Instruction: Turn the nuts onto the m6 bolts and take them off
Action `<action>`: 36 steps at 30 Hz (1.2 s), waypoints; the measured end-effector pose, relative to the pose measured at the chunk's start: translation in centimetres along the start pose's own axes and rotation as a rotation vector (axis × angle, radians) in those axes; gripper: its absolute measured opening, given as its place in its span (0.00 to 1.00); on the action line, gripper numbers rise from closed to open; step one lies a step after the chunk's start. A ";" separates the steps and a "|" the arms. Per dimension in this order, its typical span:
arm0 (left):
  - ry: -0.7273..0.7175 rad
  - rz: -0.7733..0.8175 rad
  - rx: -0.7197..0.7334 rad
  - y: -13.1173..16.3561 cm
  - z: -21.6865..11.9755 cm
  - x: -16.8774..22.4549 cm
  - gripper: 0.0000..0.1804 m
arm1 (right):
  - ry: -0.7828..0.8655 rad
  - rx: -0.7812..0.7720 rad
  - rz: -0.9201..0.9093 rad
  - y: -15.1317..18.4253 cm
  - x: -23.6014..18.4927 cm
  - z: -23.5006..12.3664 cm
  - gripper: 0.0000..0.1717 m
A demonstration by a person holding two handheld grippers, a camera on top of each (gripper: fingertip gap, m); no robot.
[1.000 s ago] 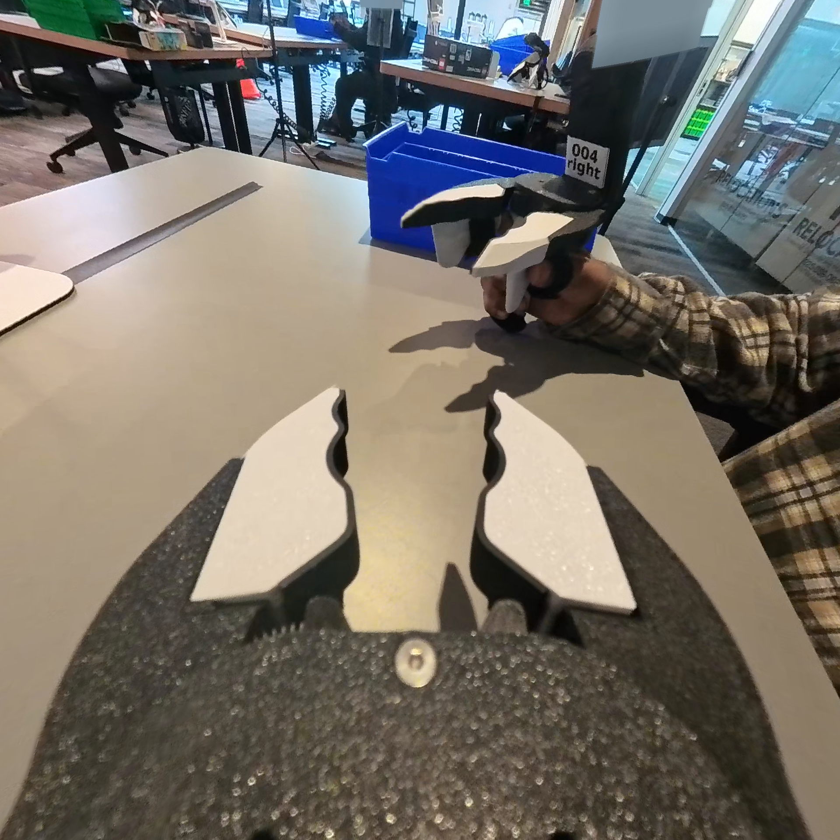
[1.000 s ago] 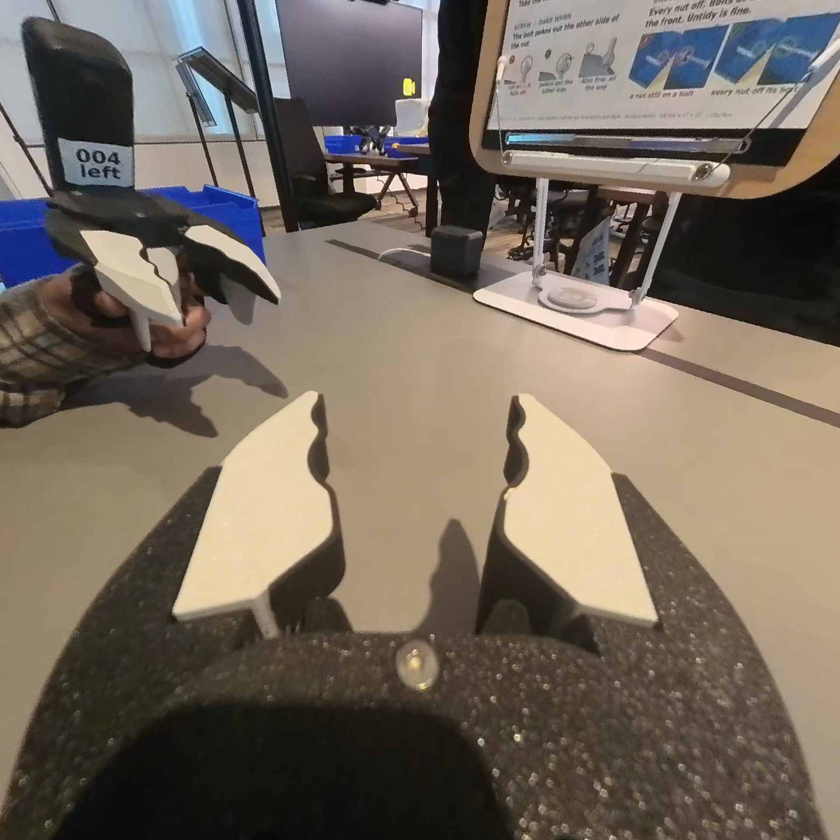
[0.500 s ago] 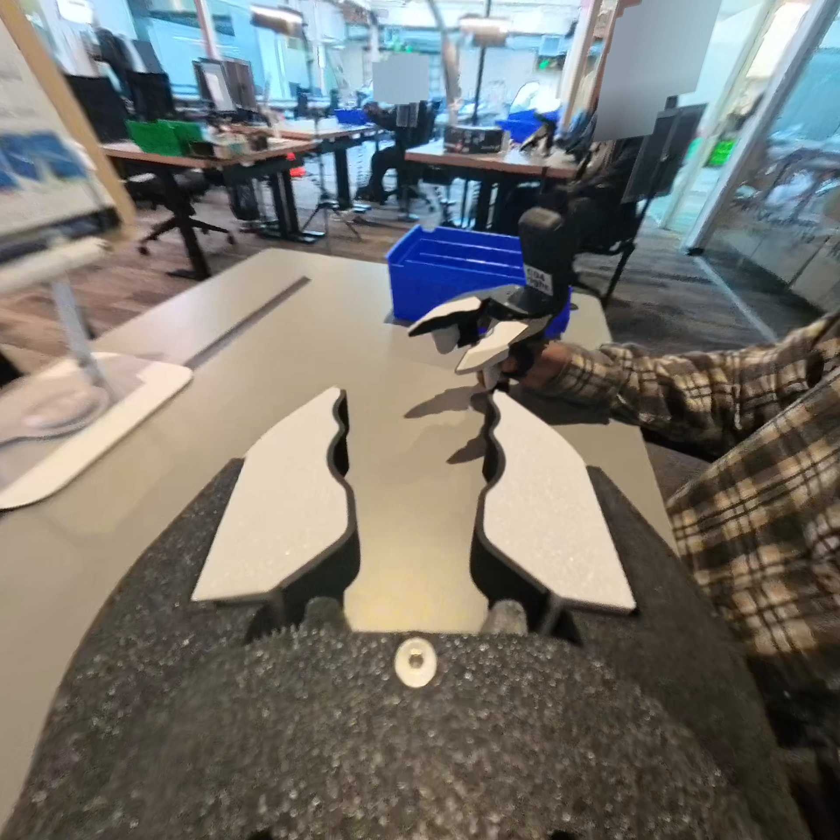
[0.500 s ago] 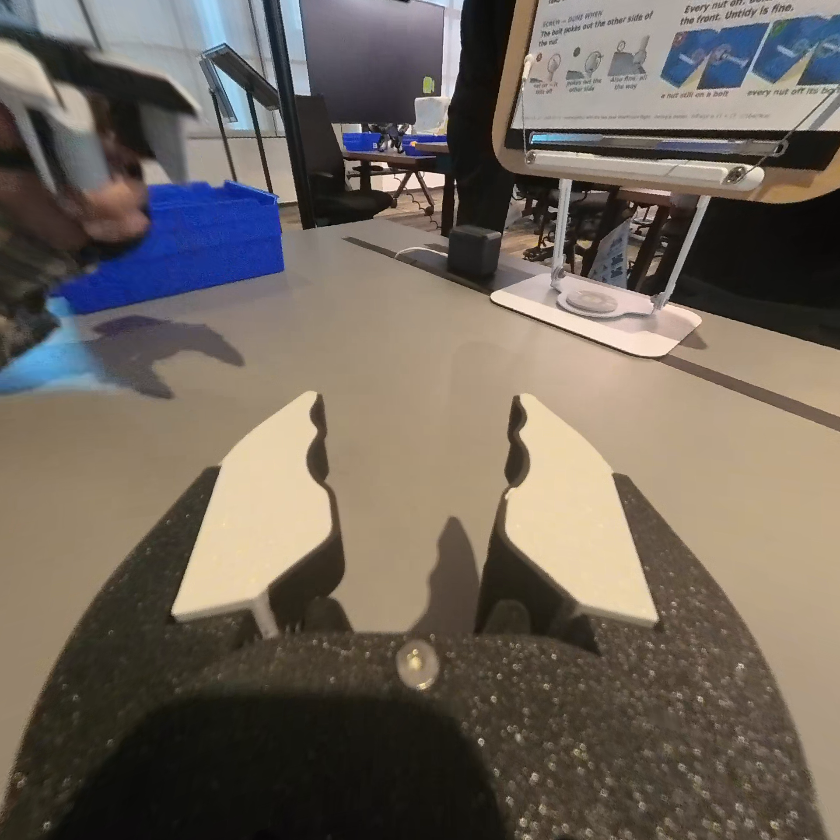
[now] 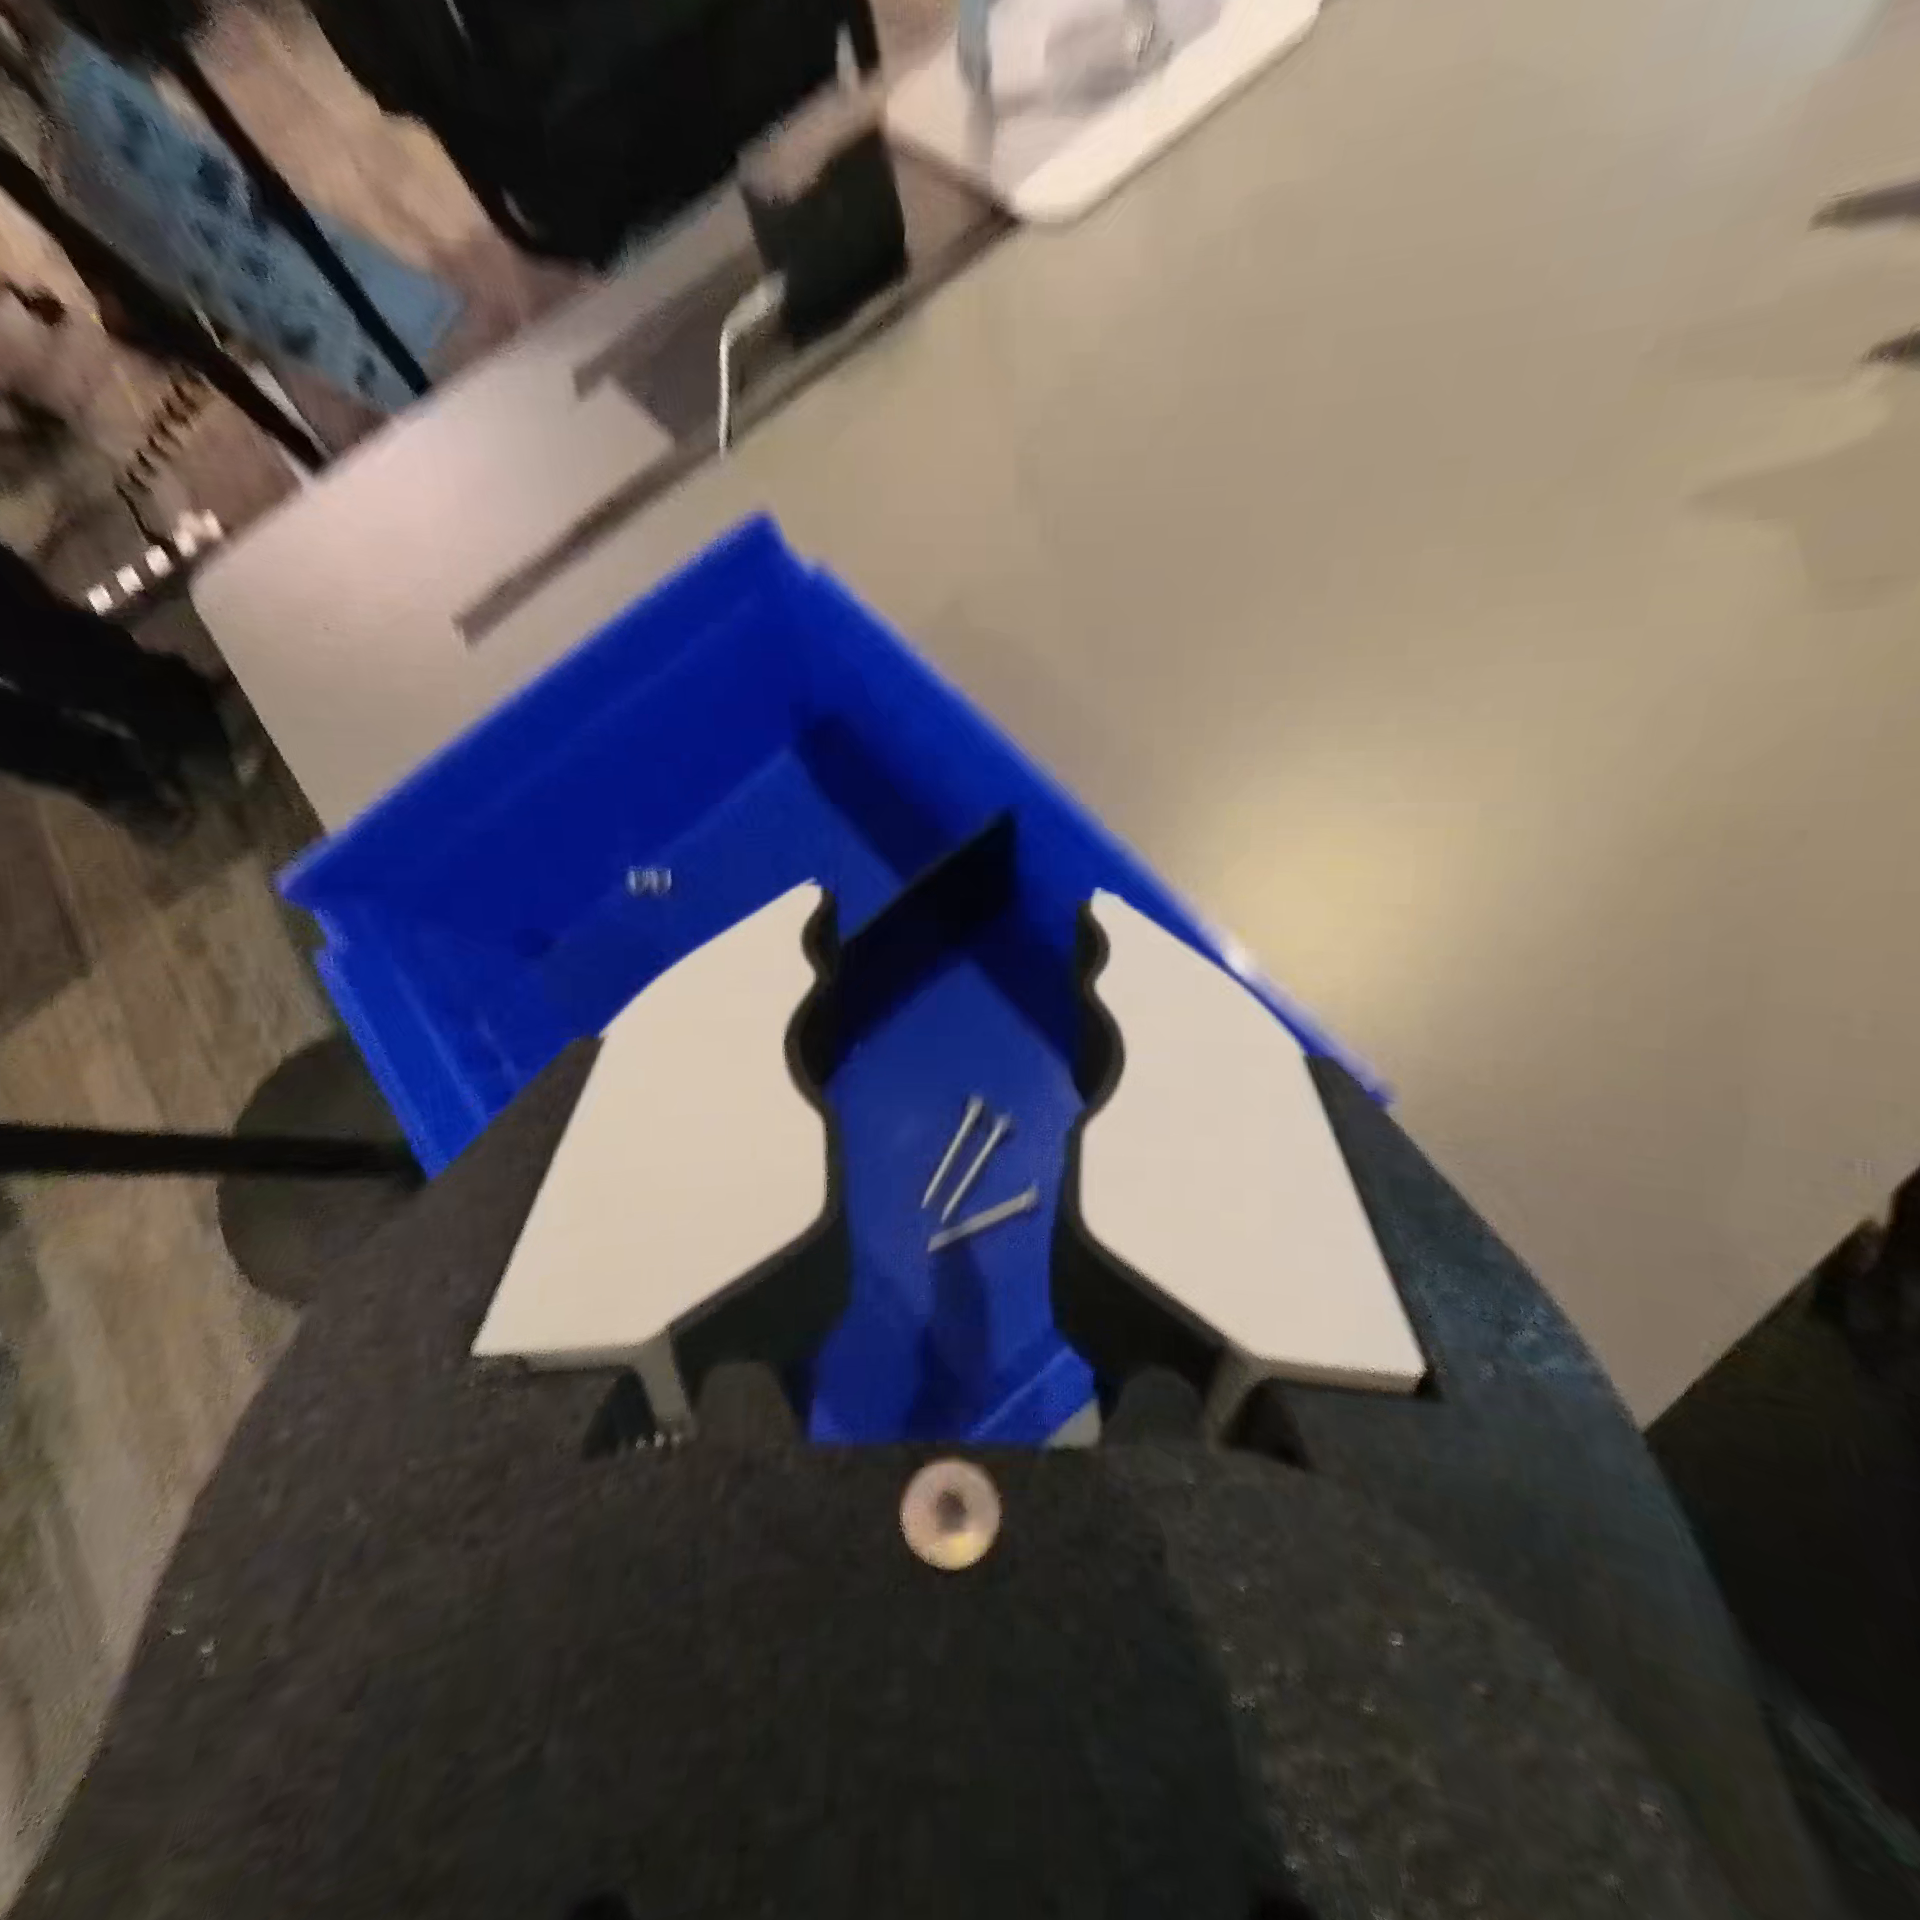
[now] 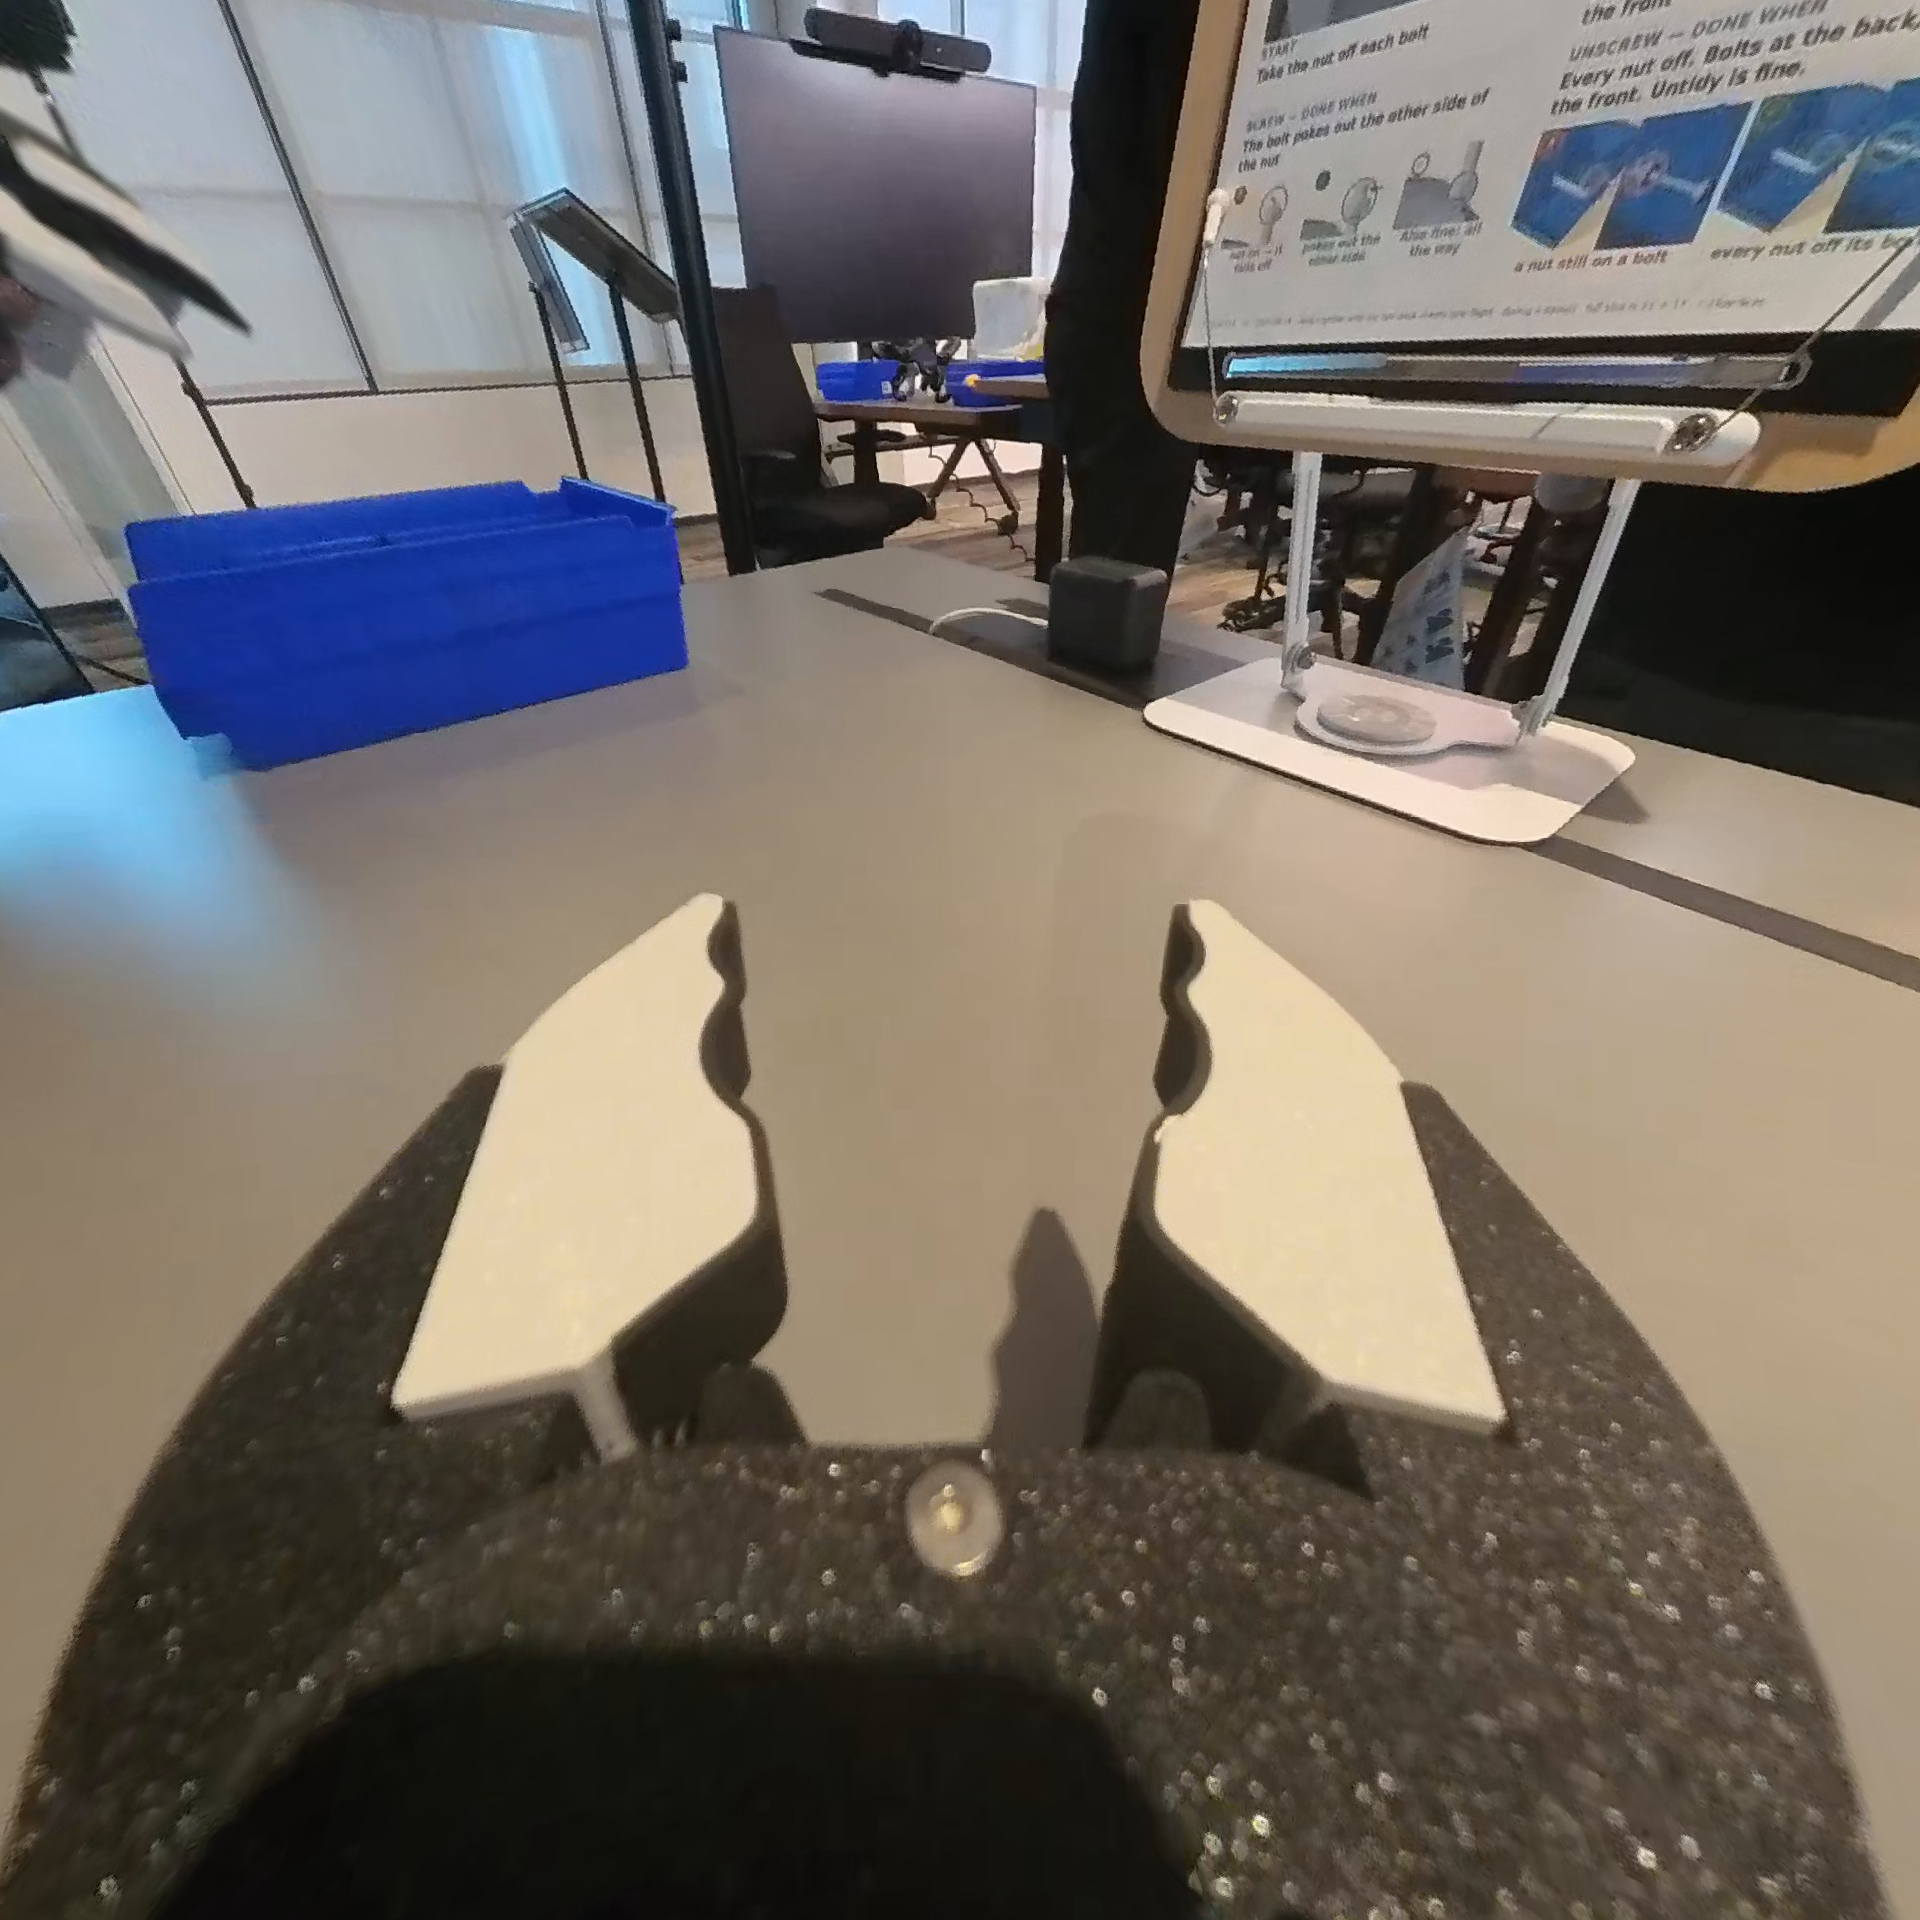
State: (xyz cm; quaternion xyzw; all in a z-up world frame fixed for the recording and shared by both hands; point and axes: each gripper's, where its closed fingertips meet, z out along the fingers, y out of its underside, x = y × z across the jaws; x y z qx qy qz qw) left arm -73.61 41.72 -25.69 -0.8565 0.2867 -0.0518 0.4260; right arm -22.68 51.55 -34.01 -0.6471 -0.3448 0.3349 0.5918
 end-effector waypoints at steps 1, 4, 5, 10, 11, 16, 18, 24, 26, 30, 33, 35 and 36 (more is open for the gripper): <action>0.001 0.000 -0.054 1.9 0.5 -0.6 0.23 | -0.005 0.000 0.002 0.0 -0.1 0.0 0.45; 0.047 0.048 -0.243 7.1 2.3 -1.2 0.18 | -0.019 -0.002 -0.013 0.0 -0.5 0.2 0.44; 0.062 0.074 -0.311 8.7 2.8 -1.2 0.17 | -0.025 -0.006 -0.022 0.1 -0.7 0.2 0.44; 0.214 0.175 -0.500 13.1 4.0 0.1 0.09 | -0.024 -0.005 -0.068 0.0 -0.8 0.2 0.44; 0.243 0.195 -0.527 13.5 4.2 0.5 0.08 | -0.020 -0.003 -0.066 0.0 -0.6 0.2 0.44; 0.355 0.295 -0.653 15.3 5.0 1.9 0.05 | -0.005 0.018 -0.046 -0.2 0.2 -0.1 0.43; 0.393 0.326 -0.689 15.8 5.4 2.4 0.04 | 0.002 0.016 -0.042 -0.1 0.4 -0.1 0.43; 0.440 0.384 -0.752 17.0 6.4 3.0 0.03 | 0.028 0.011 -0.066 -0.1 0.8 -0.2 0.43; 0.436 0.396 -0.753 17.1 6.7 2.9 0.03 | 0.034 0.020 -0.069 -0.3 0.9 -0.3 0.43; 0.419 0.420 -0.753 17.0 6.8 2.6 0.03 | 0.037 0.024 -0.064 -0.3 1.1 -0.4 0.43; 0.407 0.424 -0.753 16.9 6.6 2.3 0.04 | 0.034 0.022 -0.071 -0.3 1.0 -0.4 0.43; 0.401 0.424 -0.761 17.0 6.3 2.0 0.04 | 0.033 0.019 -0.073 -0.3 0.9 -0.4 0.43; 0.400 0.423 -0.763 17.1 6.3 1.9 0.04 | 0.031 0.018 -0.073 -0.3 0.9 -0.4 0.43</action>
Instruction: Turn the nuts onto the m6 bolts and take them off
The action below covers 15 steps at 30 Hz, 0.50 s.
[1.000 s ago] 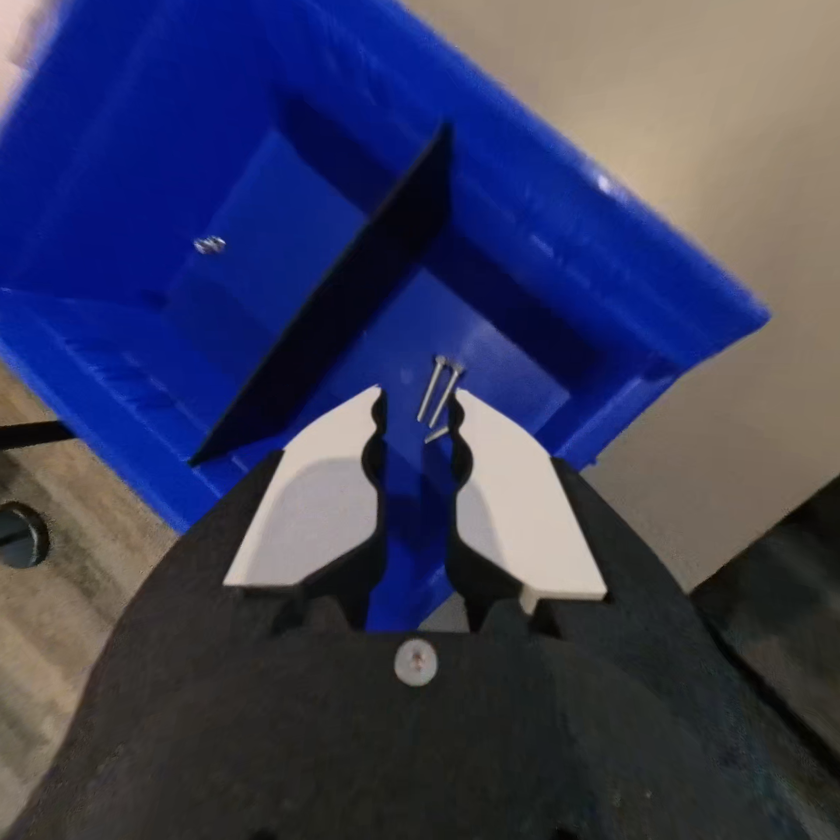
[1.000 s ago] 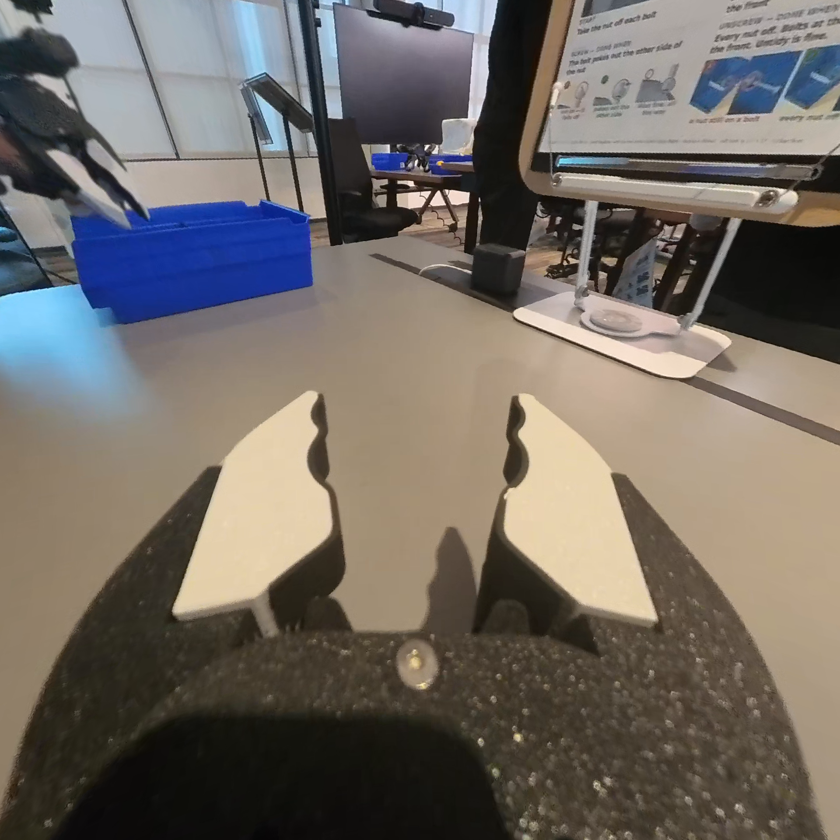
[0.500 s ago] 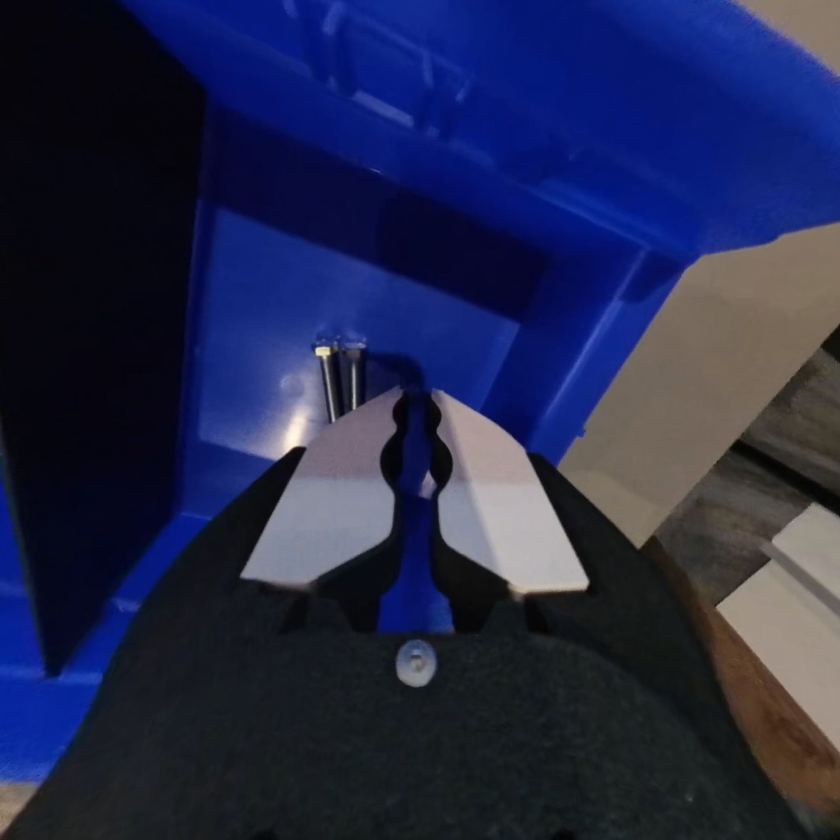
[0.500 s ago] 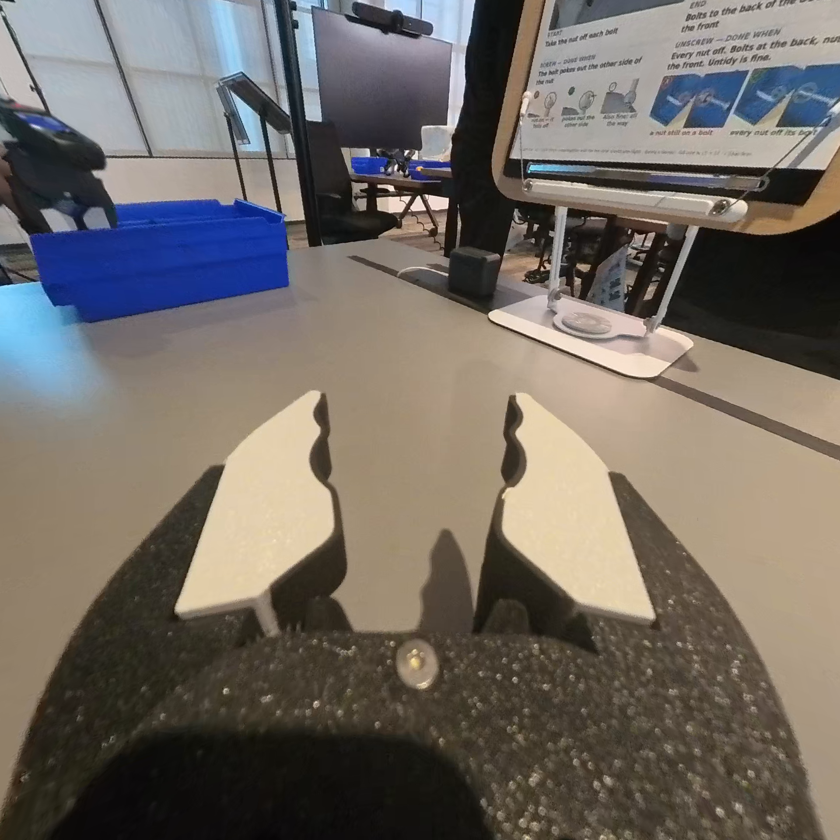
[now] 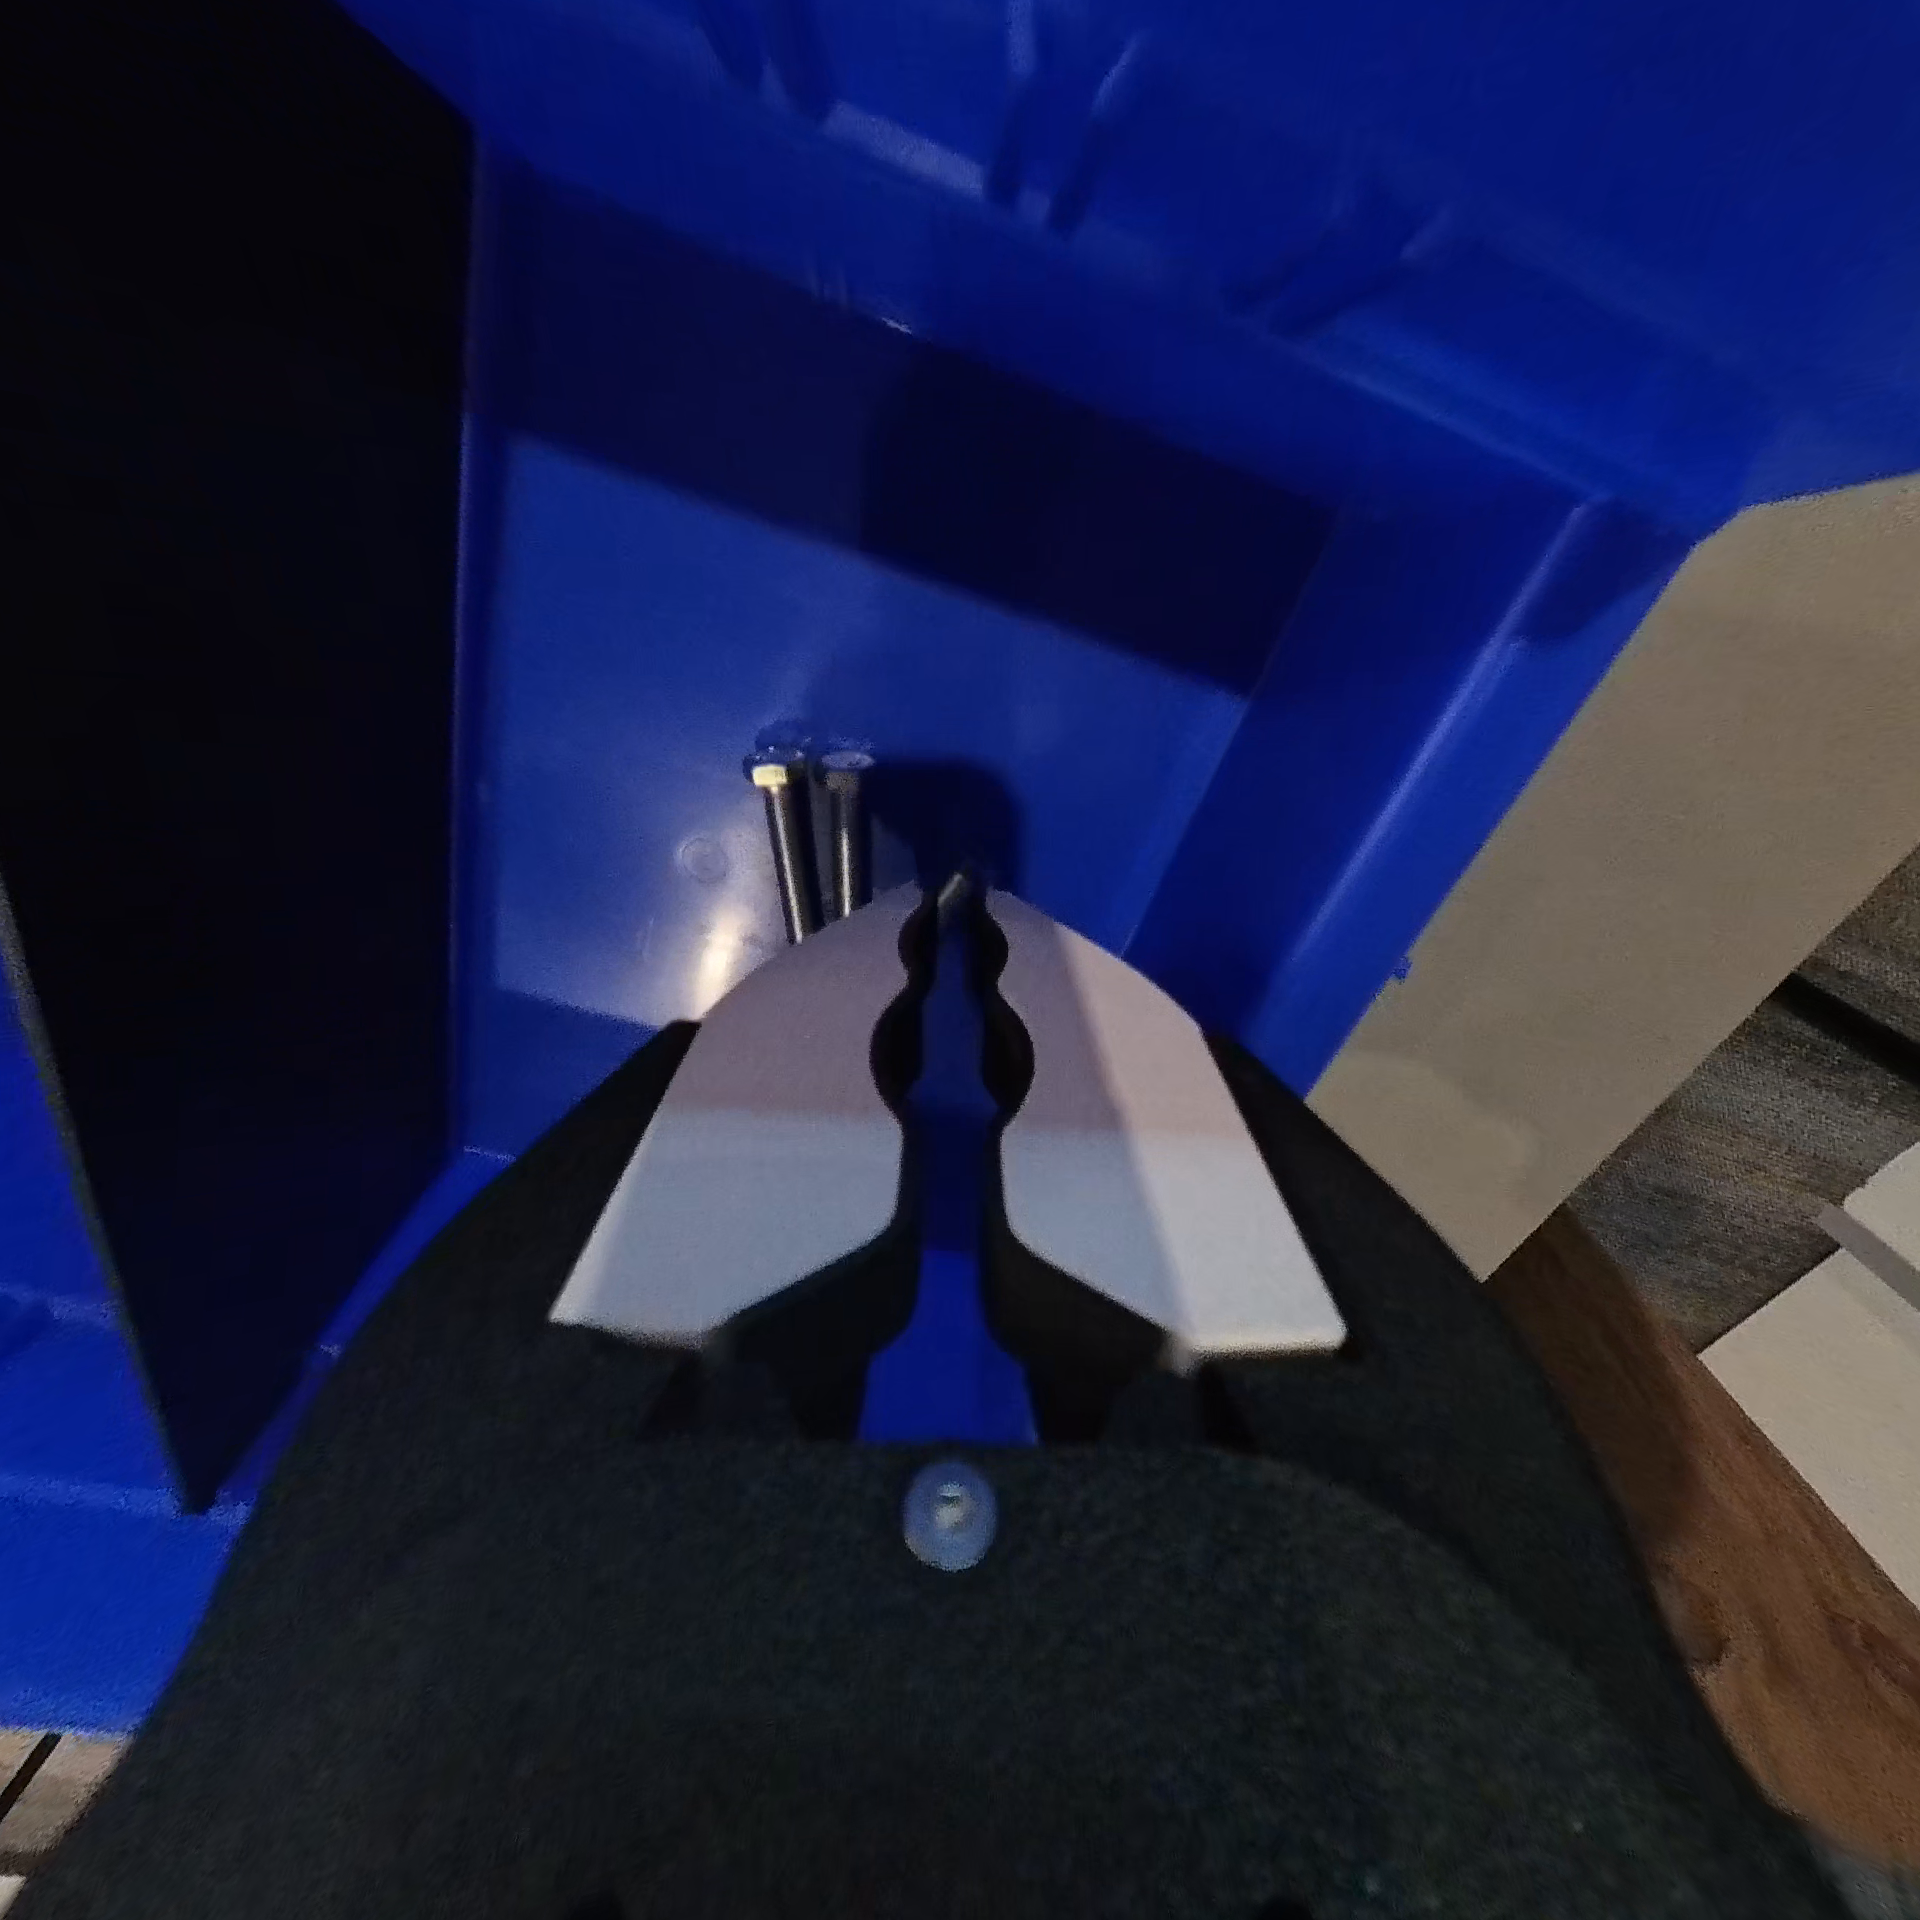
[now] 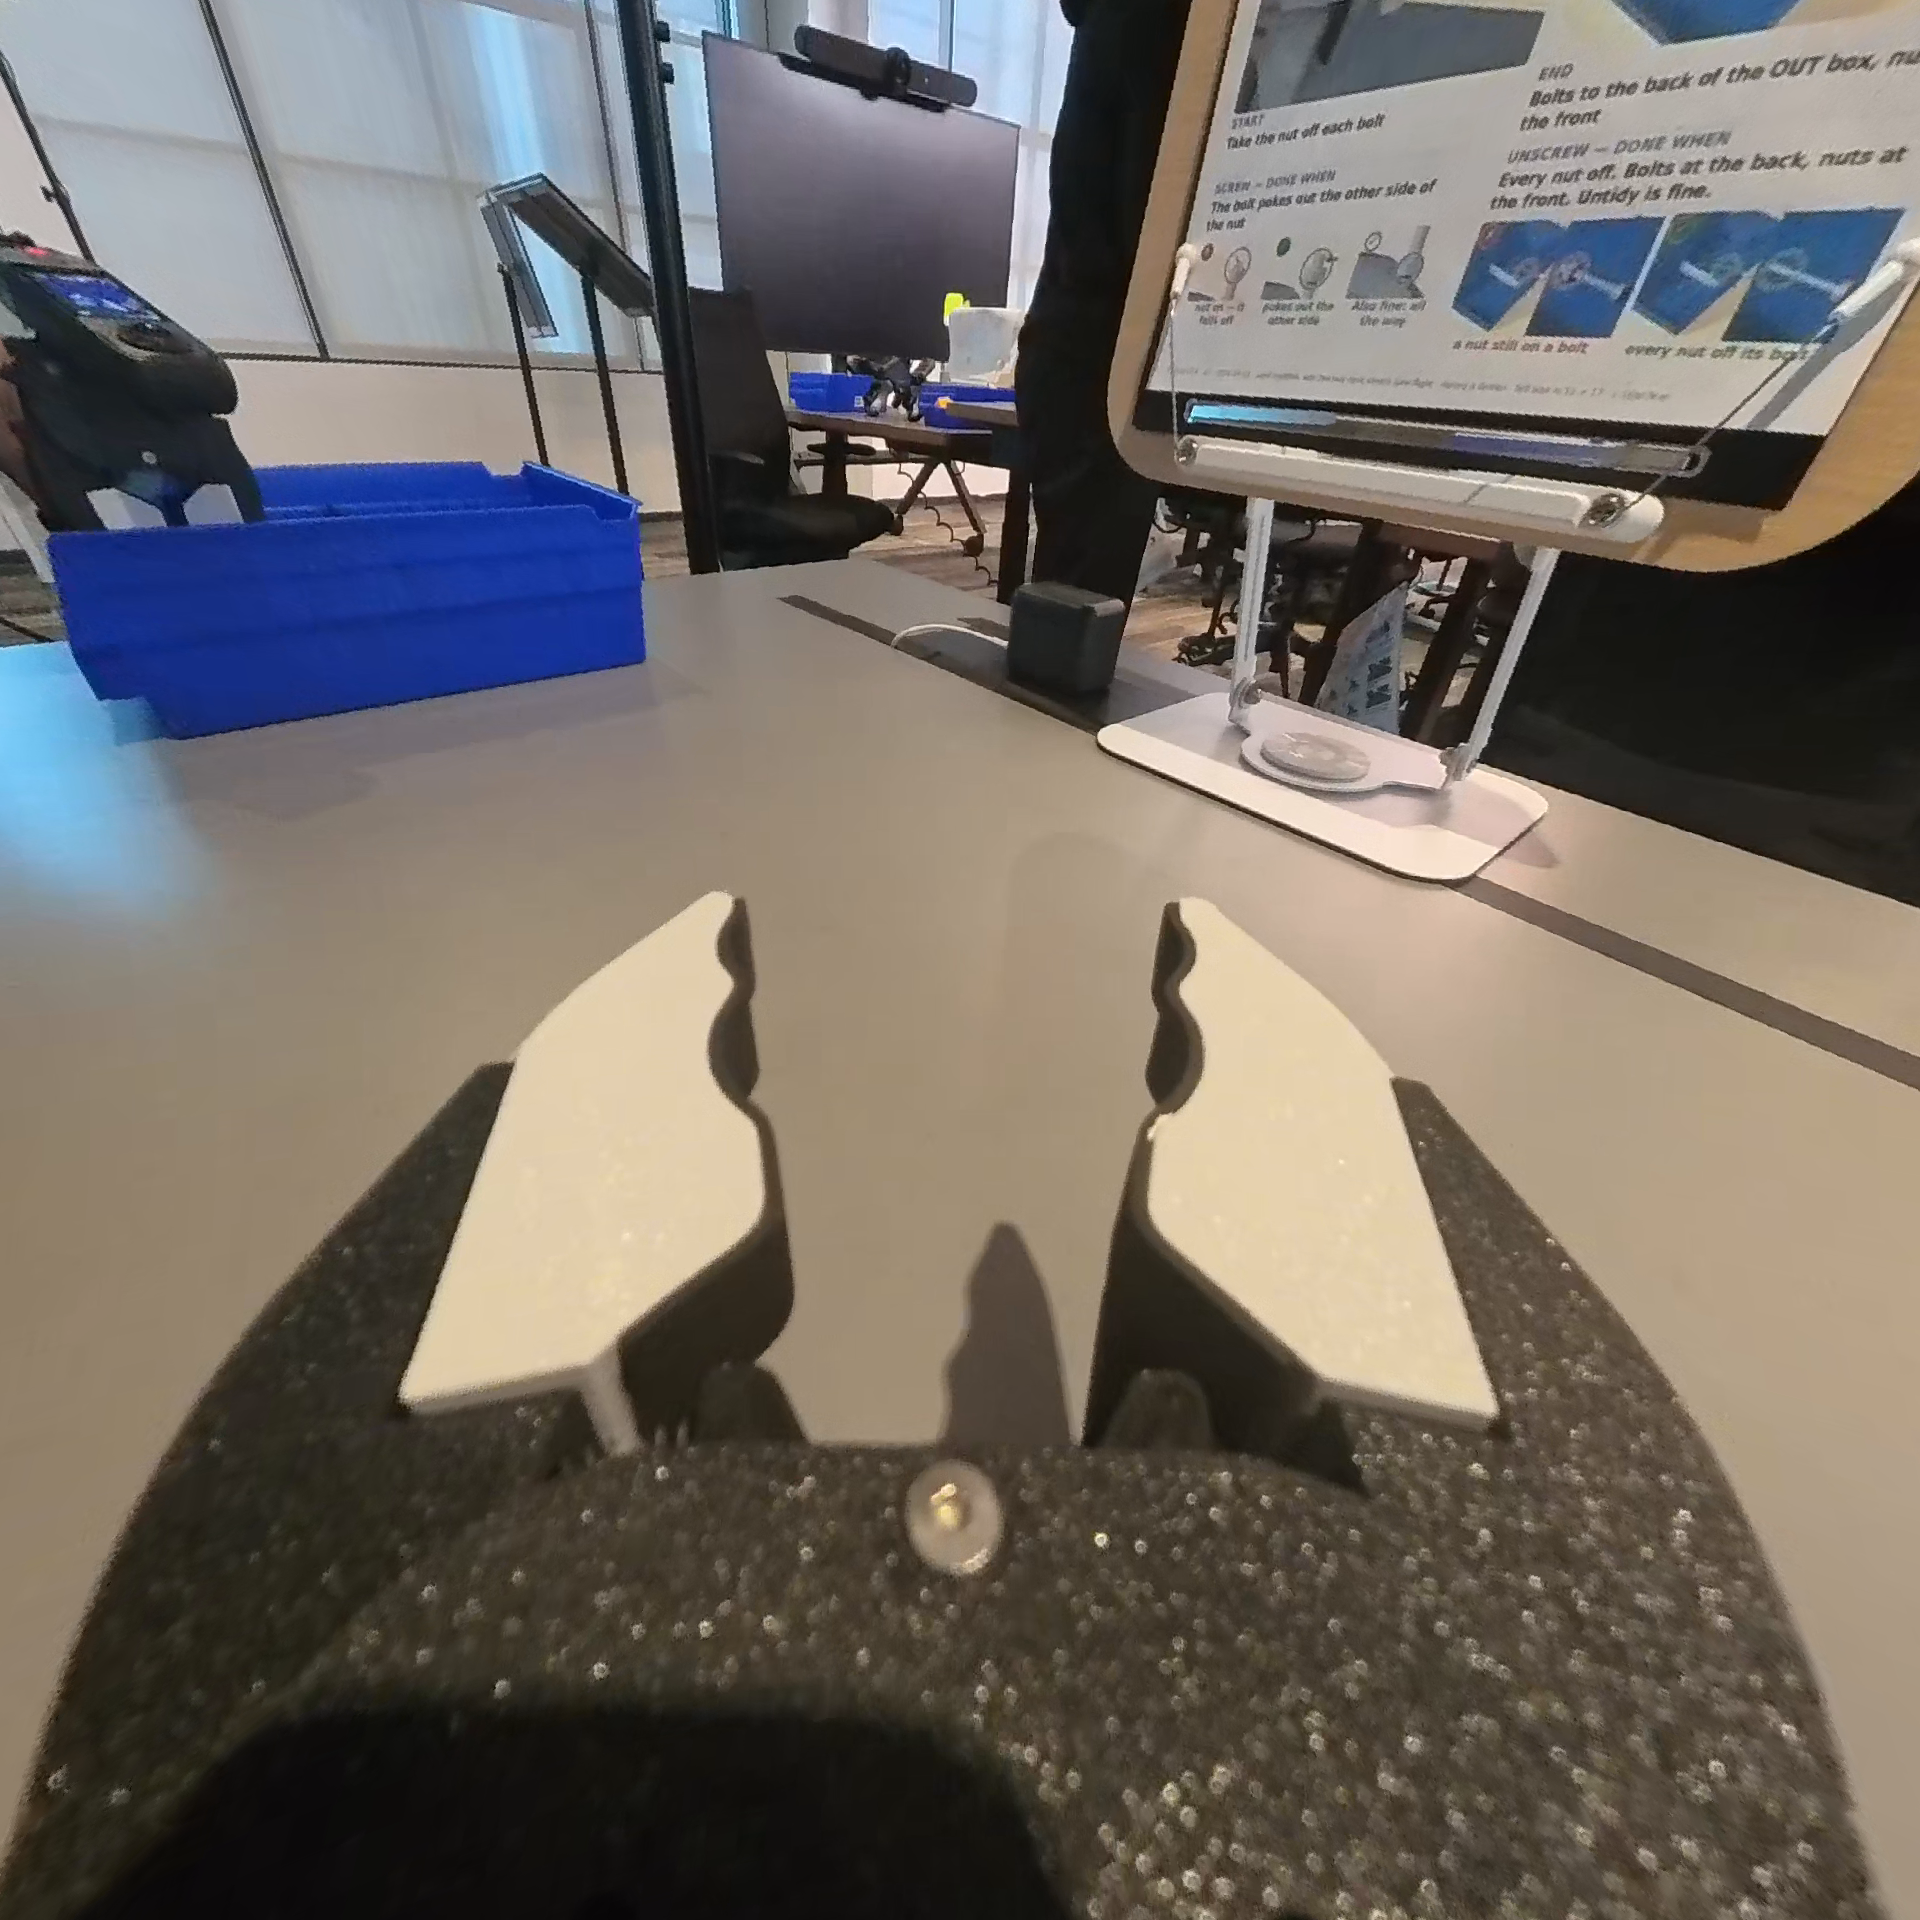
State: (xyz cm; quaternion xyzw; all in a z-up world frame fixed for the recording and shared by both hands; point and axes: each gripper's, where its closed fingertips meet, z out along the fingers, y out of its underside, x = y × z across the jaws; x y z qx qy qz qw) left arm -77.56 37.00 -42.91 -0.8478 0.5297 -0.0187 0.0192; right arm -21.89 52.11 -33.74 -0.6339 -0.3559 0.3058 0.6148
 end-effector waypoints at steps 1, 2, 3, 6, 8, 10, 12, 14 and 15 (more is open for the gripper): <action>0.002 -0.002 -0.001 0.1 0.0 0.0 0.04 | -0.001 0.001 0.001 0.0 0.0 0.0 0.43; 0.006 -0.004 -0.003 0.2 0.1 0.0 0.04 | -0.002 0.003 0.001 -0.1 0.0 0.0 0.43; 0.011 -0.004 -0.007 0.2 0.2 0.1 0.04 | -0.002 0.003 0.000 -0.1 -0.1 0.0 0.43; 0.017 0.007 -0.026 0.3 0.5 0.2 0.04 | -0.002 0.004 -0.002 -0.1 -0.1 0.0 0.43; 0.019 0.012 -0.034 0.3 0.7 0.1 0.04 | -0.001 0.003 0.000 -0.1 -0.1 0.0 0.44; 0.023 0.014 -0.037 0.2 0.8 0.0 0.04 | -0.004 0.000 0.002 0.0 -0.1 0.0 0.44; 0.026 0.016 -0.039 0.2 0.9 0.0 0.05 | -0.004 0.002 0.000 0.0 -0.1 0.0 0.44; 0.033 0.017 -0.045 0.3 1.0 0.0 0.05 | -0.005 -0.002 -0.003 0.0 -0.1 0.0 0.44; 0.036 0.018 -0.047 0.3 1.1 0.0 0.05 | -0.006 -0.003 -0.003 0.0 -0.2 0.0 0.44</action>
